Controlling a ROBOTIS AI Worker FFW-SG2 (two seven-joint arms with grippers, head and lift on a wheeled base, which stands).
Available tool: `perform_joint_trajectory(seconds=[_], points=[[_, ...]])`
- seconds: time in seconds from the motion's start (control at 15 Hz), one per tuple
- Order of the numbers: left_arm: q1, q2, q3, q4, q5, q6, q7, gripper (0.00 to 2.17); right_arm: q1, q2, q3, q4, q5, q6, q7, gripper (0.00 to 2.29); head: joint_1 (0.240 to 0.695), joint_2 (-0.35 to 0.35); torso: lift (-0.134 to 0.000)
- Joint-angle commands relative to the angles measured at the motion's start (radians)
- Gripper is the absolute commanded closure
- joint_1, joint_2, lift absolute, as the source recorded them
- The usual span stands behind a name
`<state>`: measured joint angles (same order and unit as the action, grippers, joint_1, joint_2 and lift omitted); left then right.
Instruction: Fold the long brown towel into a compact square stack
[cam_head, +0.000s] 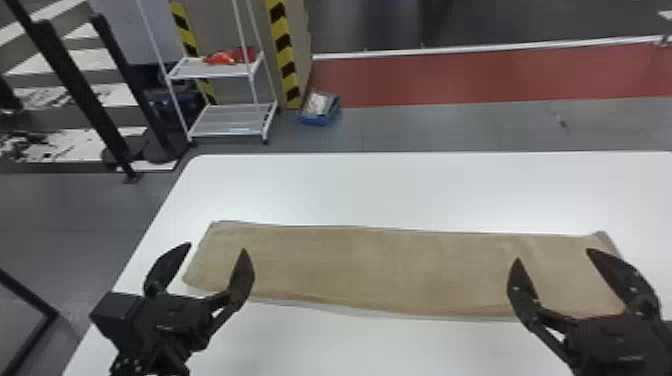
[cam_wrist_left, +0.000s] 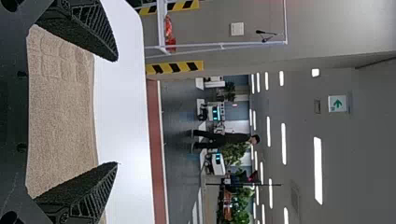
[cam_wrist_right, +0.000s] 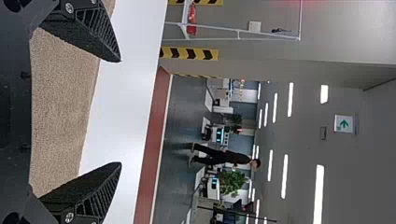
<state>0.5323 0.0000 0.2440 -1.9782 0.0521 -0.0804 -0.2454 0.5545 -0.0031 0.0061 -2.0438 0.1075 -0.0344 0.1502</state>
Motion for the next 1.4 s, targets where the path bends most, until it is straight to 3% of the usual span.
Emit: perform_joint_trajectory(seconds=[0.0,1.13,1.33], points=[[0.000,-0.003,0.000,0.001,0.000,0.000,0.000,0.08,0.001,0.004,0.000,0.001,0.000,0.000,0.000,0.09,0.695,0.159,-0.116],[-0.023,-0.003,-0.009,0.009,-0.018,0.037,0.003,0.08,-0.007,0.004,0.002,-0.001,0.006,0.018,0.000,0.10,0.695,0.152,-0.116],[-0.061,-0.003,0.000,0.009,0.015,0.129,0.008,0.08,-0.004,0.004,0.002,-0.004,0.008,0.018,0.000,0.10,0.695,0.153,-0.116]])
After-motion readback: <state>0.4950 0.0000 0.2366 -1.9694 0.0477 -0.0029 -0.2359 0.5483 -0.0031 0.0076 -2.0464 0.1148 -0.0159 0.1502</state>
